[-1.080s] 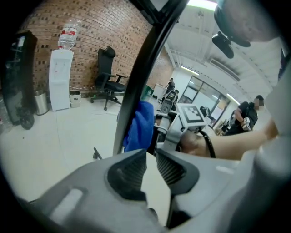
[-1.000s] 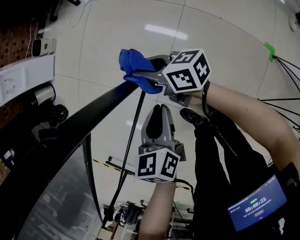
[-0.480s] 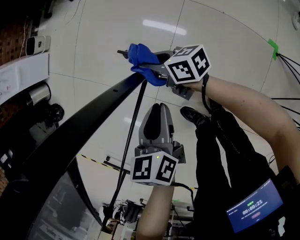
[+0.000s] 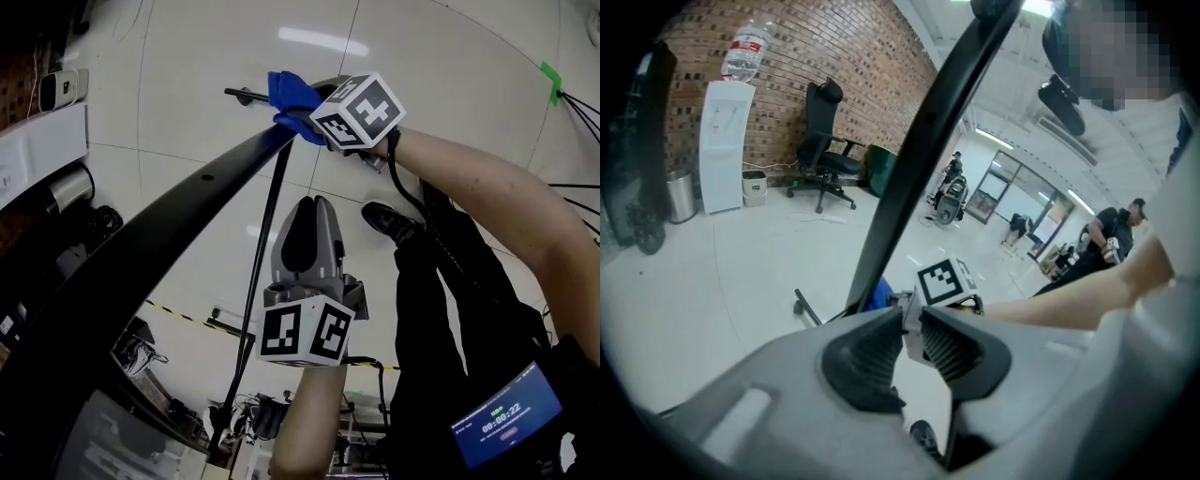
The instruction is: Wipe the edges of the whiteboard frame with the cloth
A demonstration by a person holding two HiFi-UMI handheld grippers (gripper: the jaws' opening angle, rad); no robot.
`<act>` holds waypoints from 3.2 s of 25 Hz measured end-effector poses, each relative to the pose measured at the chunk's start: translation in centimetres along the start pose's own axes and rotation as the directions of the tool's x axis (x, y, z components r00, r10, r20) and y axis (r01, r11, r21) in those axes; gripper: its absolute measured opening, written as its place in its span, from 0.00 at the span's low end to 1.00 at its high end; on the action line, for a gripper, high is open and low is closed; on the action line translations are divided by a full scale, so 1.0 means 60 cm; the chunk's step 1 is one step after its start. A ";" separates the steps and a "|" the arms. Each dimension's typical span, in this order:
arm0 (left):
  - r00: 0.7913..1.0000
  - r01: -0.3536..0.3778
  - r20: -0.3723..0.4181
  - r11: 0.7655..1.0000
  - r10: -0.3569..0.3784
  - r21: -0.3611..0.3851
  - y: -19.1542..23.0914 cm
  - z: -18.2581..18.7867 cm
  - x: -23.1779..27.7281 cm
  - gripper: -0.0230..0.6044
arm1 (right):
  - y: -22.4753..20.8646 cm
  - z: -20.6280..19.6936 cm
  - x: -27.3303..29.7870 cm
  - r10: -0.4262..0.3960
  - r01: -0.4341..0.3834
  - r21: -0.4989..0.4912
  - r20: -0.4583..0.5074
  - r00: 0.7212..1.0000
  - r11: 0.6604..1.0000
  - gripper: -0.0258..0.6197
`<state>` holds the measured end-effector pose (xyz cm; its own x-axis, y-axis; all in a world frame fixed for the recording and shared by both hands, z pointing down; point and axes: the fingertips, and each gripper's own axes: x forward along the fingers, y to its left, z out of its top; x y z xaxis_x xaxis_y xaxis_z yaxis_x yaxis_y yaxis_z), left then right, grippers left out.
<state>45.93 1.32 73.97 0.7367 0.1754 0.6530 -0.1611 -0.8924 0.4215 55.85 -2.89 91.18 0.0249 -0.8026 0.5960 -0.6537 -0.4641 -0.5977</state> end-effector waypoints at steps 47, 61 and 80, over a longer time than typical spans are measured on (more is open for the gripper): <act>0.969 -0.214 0.067 0.946 0.237 -0.243 0.146 -0.187 -0.284 0.14 | 0.190 -0.078 0.057 -0.404 0.183 -0.774 -0.101 0.909 0.606 0.26; 0.953 -0.255 0.101 0.935 0.286 -0.245 0.286 -0.260 -0.425 0.14 | 0.310 -0.157 0.112 -0.419 0.183 -0.803 -0.090 0.903 0.567 0.26; 0.928 -0.312 0.101 0.896 0.359 -0.316 0.304 -0.292 -0.462 0.14 | 0.364 -0.190 0.140 -0.342 0.092 -0.801 -0.146 0.928 0.592 0.26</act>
<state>11.07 -12.53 74.57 0.6923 -0.1993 0.6935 -0.5814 -0.7233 0.3726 33.17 -15.50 89.24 0.1363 -0.5316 0.8360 -0.9903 -0.0487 0.1305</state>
